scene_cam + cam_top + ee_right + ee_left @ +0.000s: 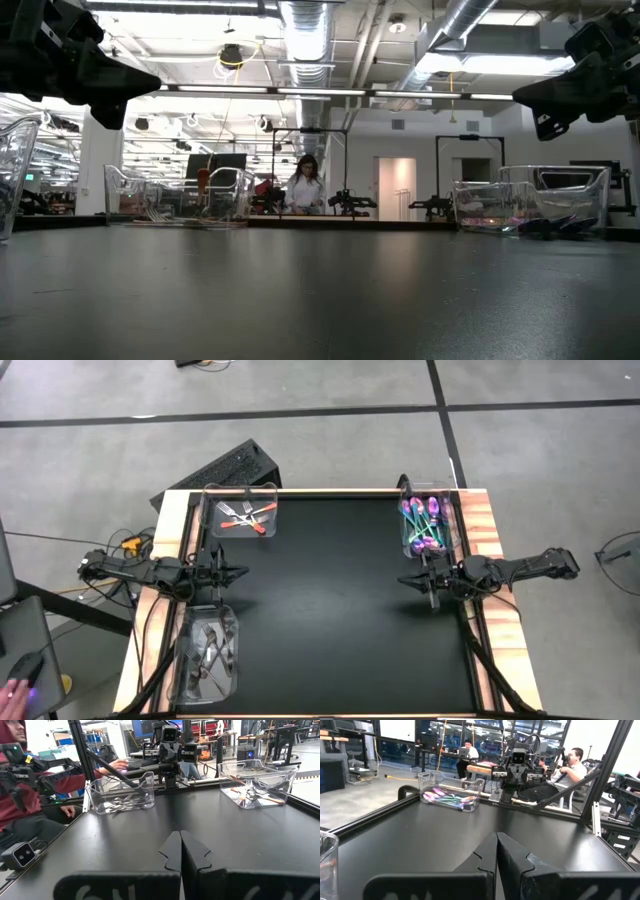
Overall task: Sort silverware by color (type)
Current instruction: Return to Home Position
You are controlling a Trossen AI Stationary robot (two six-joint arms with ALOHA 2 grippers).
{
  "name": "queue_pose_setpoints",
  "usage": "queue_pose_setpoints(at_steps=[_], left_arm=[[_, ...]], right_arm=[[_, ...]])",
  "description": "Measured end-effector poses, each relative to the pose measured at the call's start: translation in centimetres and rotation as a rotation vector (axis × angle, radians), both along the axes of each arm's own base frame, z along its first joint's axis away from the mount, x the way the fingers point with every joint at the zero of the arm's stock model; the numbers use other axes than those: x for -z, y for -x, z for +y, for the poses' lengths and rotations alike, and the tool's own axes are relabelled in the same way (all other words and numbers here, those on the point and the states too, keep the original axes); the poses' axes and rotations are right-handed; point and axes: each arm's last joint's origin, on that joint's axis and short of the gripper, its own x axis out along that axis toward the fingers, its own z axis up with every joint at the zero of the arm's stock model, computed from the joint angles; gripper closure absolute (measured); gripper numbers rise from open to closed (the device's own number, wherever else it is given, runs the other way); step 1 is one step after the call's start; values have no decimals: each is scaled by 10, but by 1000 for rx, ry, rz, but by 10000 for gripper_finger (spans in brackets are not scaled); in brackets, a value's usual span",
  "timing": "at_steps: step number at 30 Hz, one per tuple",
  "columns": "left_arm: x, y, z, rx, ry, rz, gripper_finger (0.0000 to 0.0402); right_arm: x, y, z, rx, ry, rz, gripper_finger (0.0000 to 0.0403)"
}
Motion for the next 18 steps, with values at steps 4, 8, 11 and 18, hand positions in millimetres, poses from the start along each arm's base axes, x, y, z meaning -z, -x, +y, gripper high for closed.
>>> queue_pose_setpoints(at_steps=[4,8,11,18], left_arm=[[0,0,0,0,0,0,401],[0,0,-1,9,-1,4,401],[0,0,-1,12,-1,3,401],[0,0,-1,11,-1,3,401]], right_arm=[[0,0,0,0,0,0,391],[0,0,0,0,0,0,391],[0,0,0,0,0,0,391],[0,0,0,1,0,0,391]])
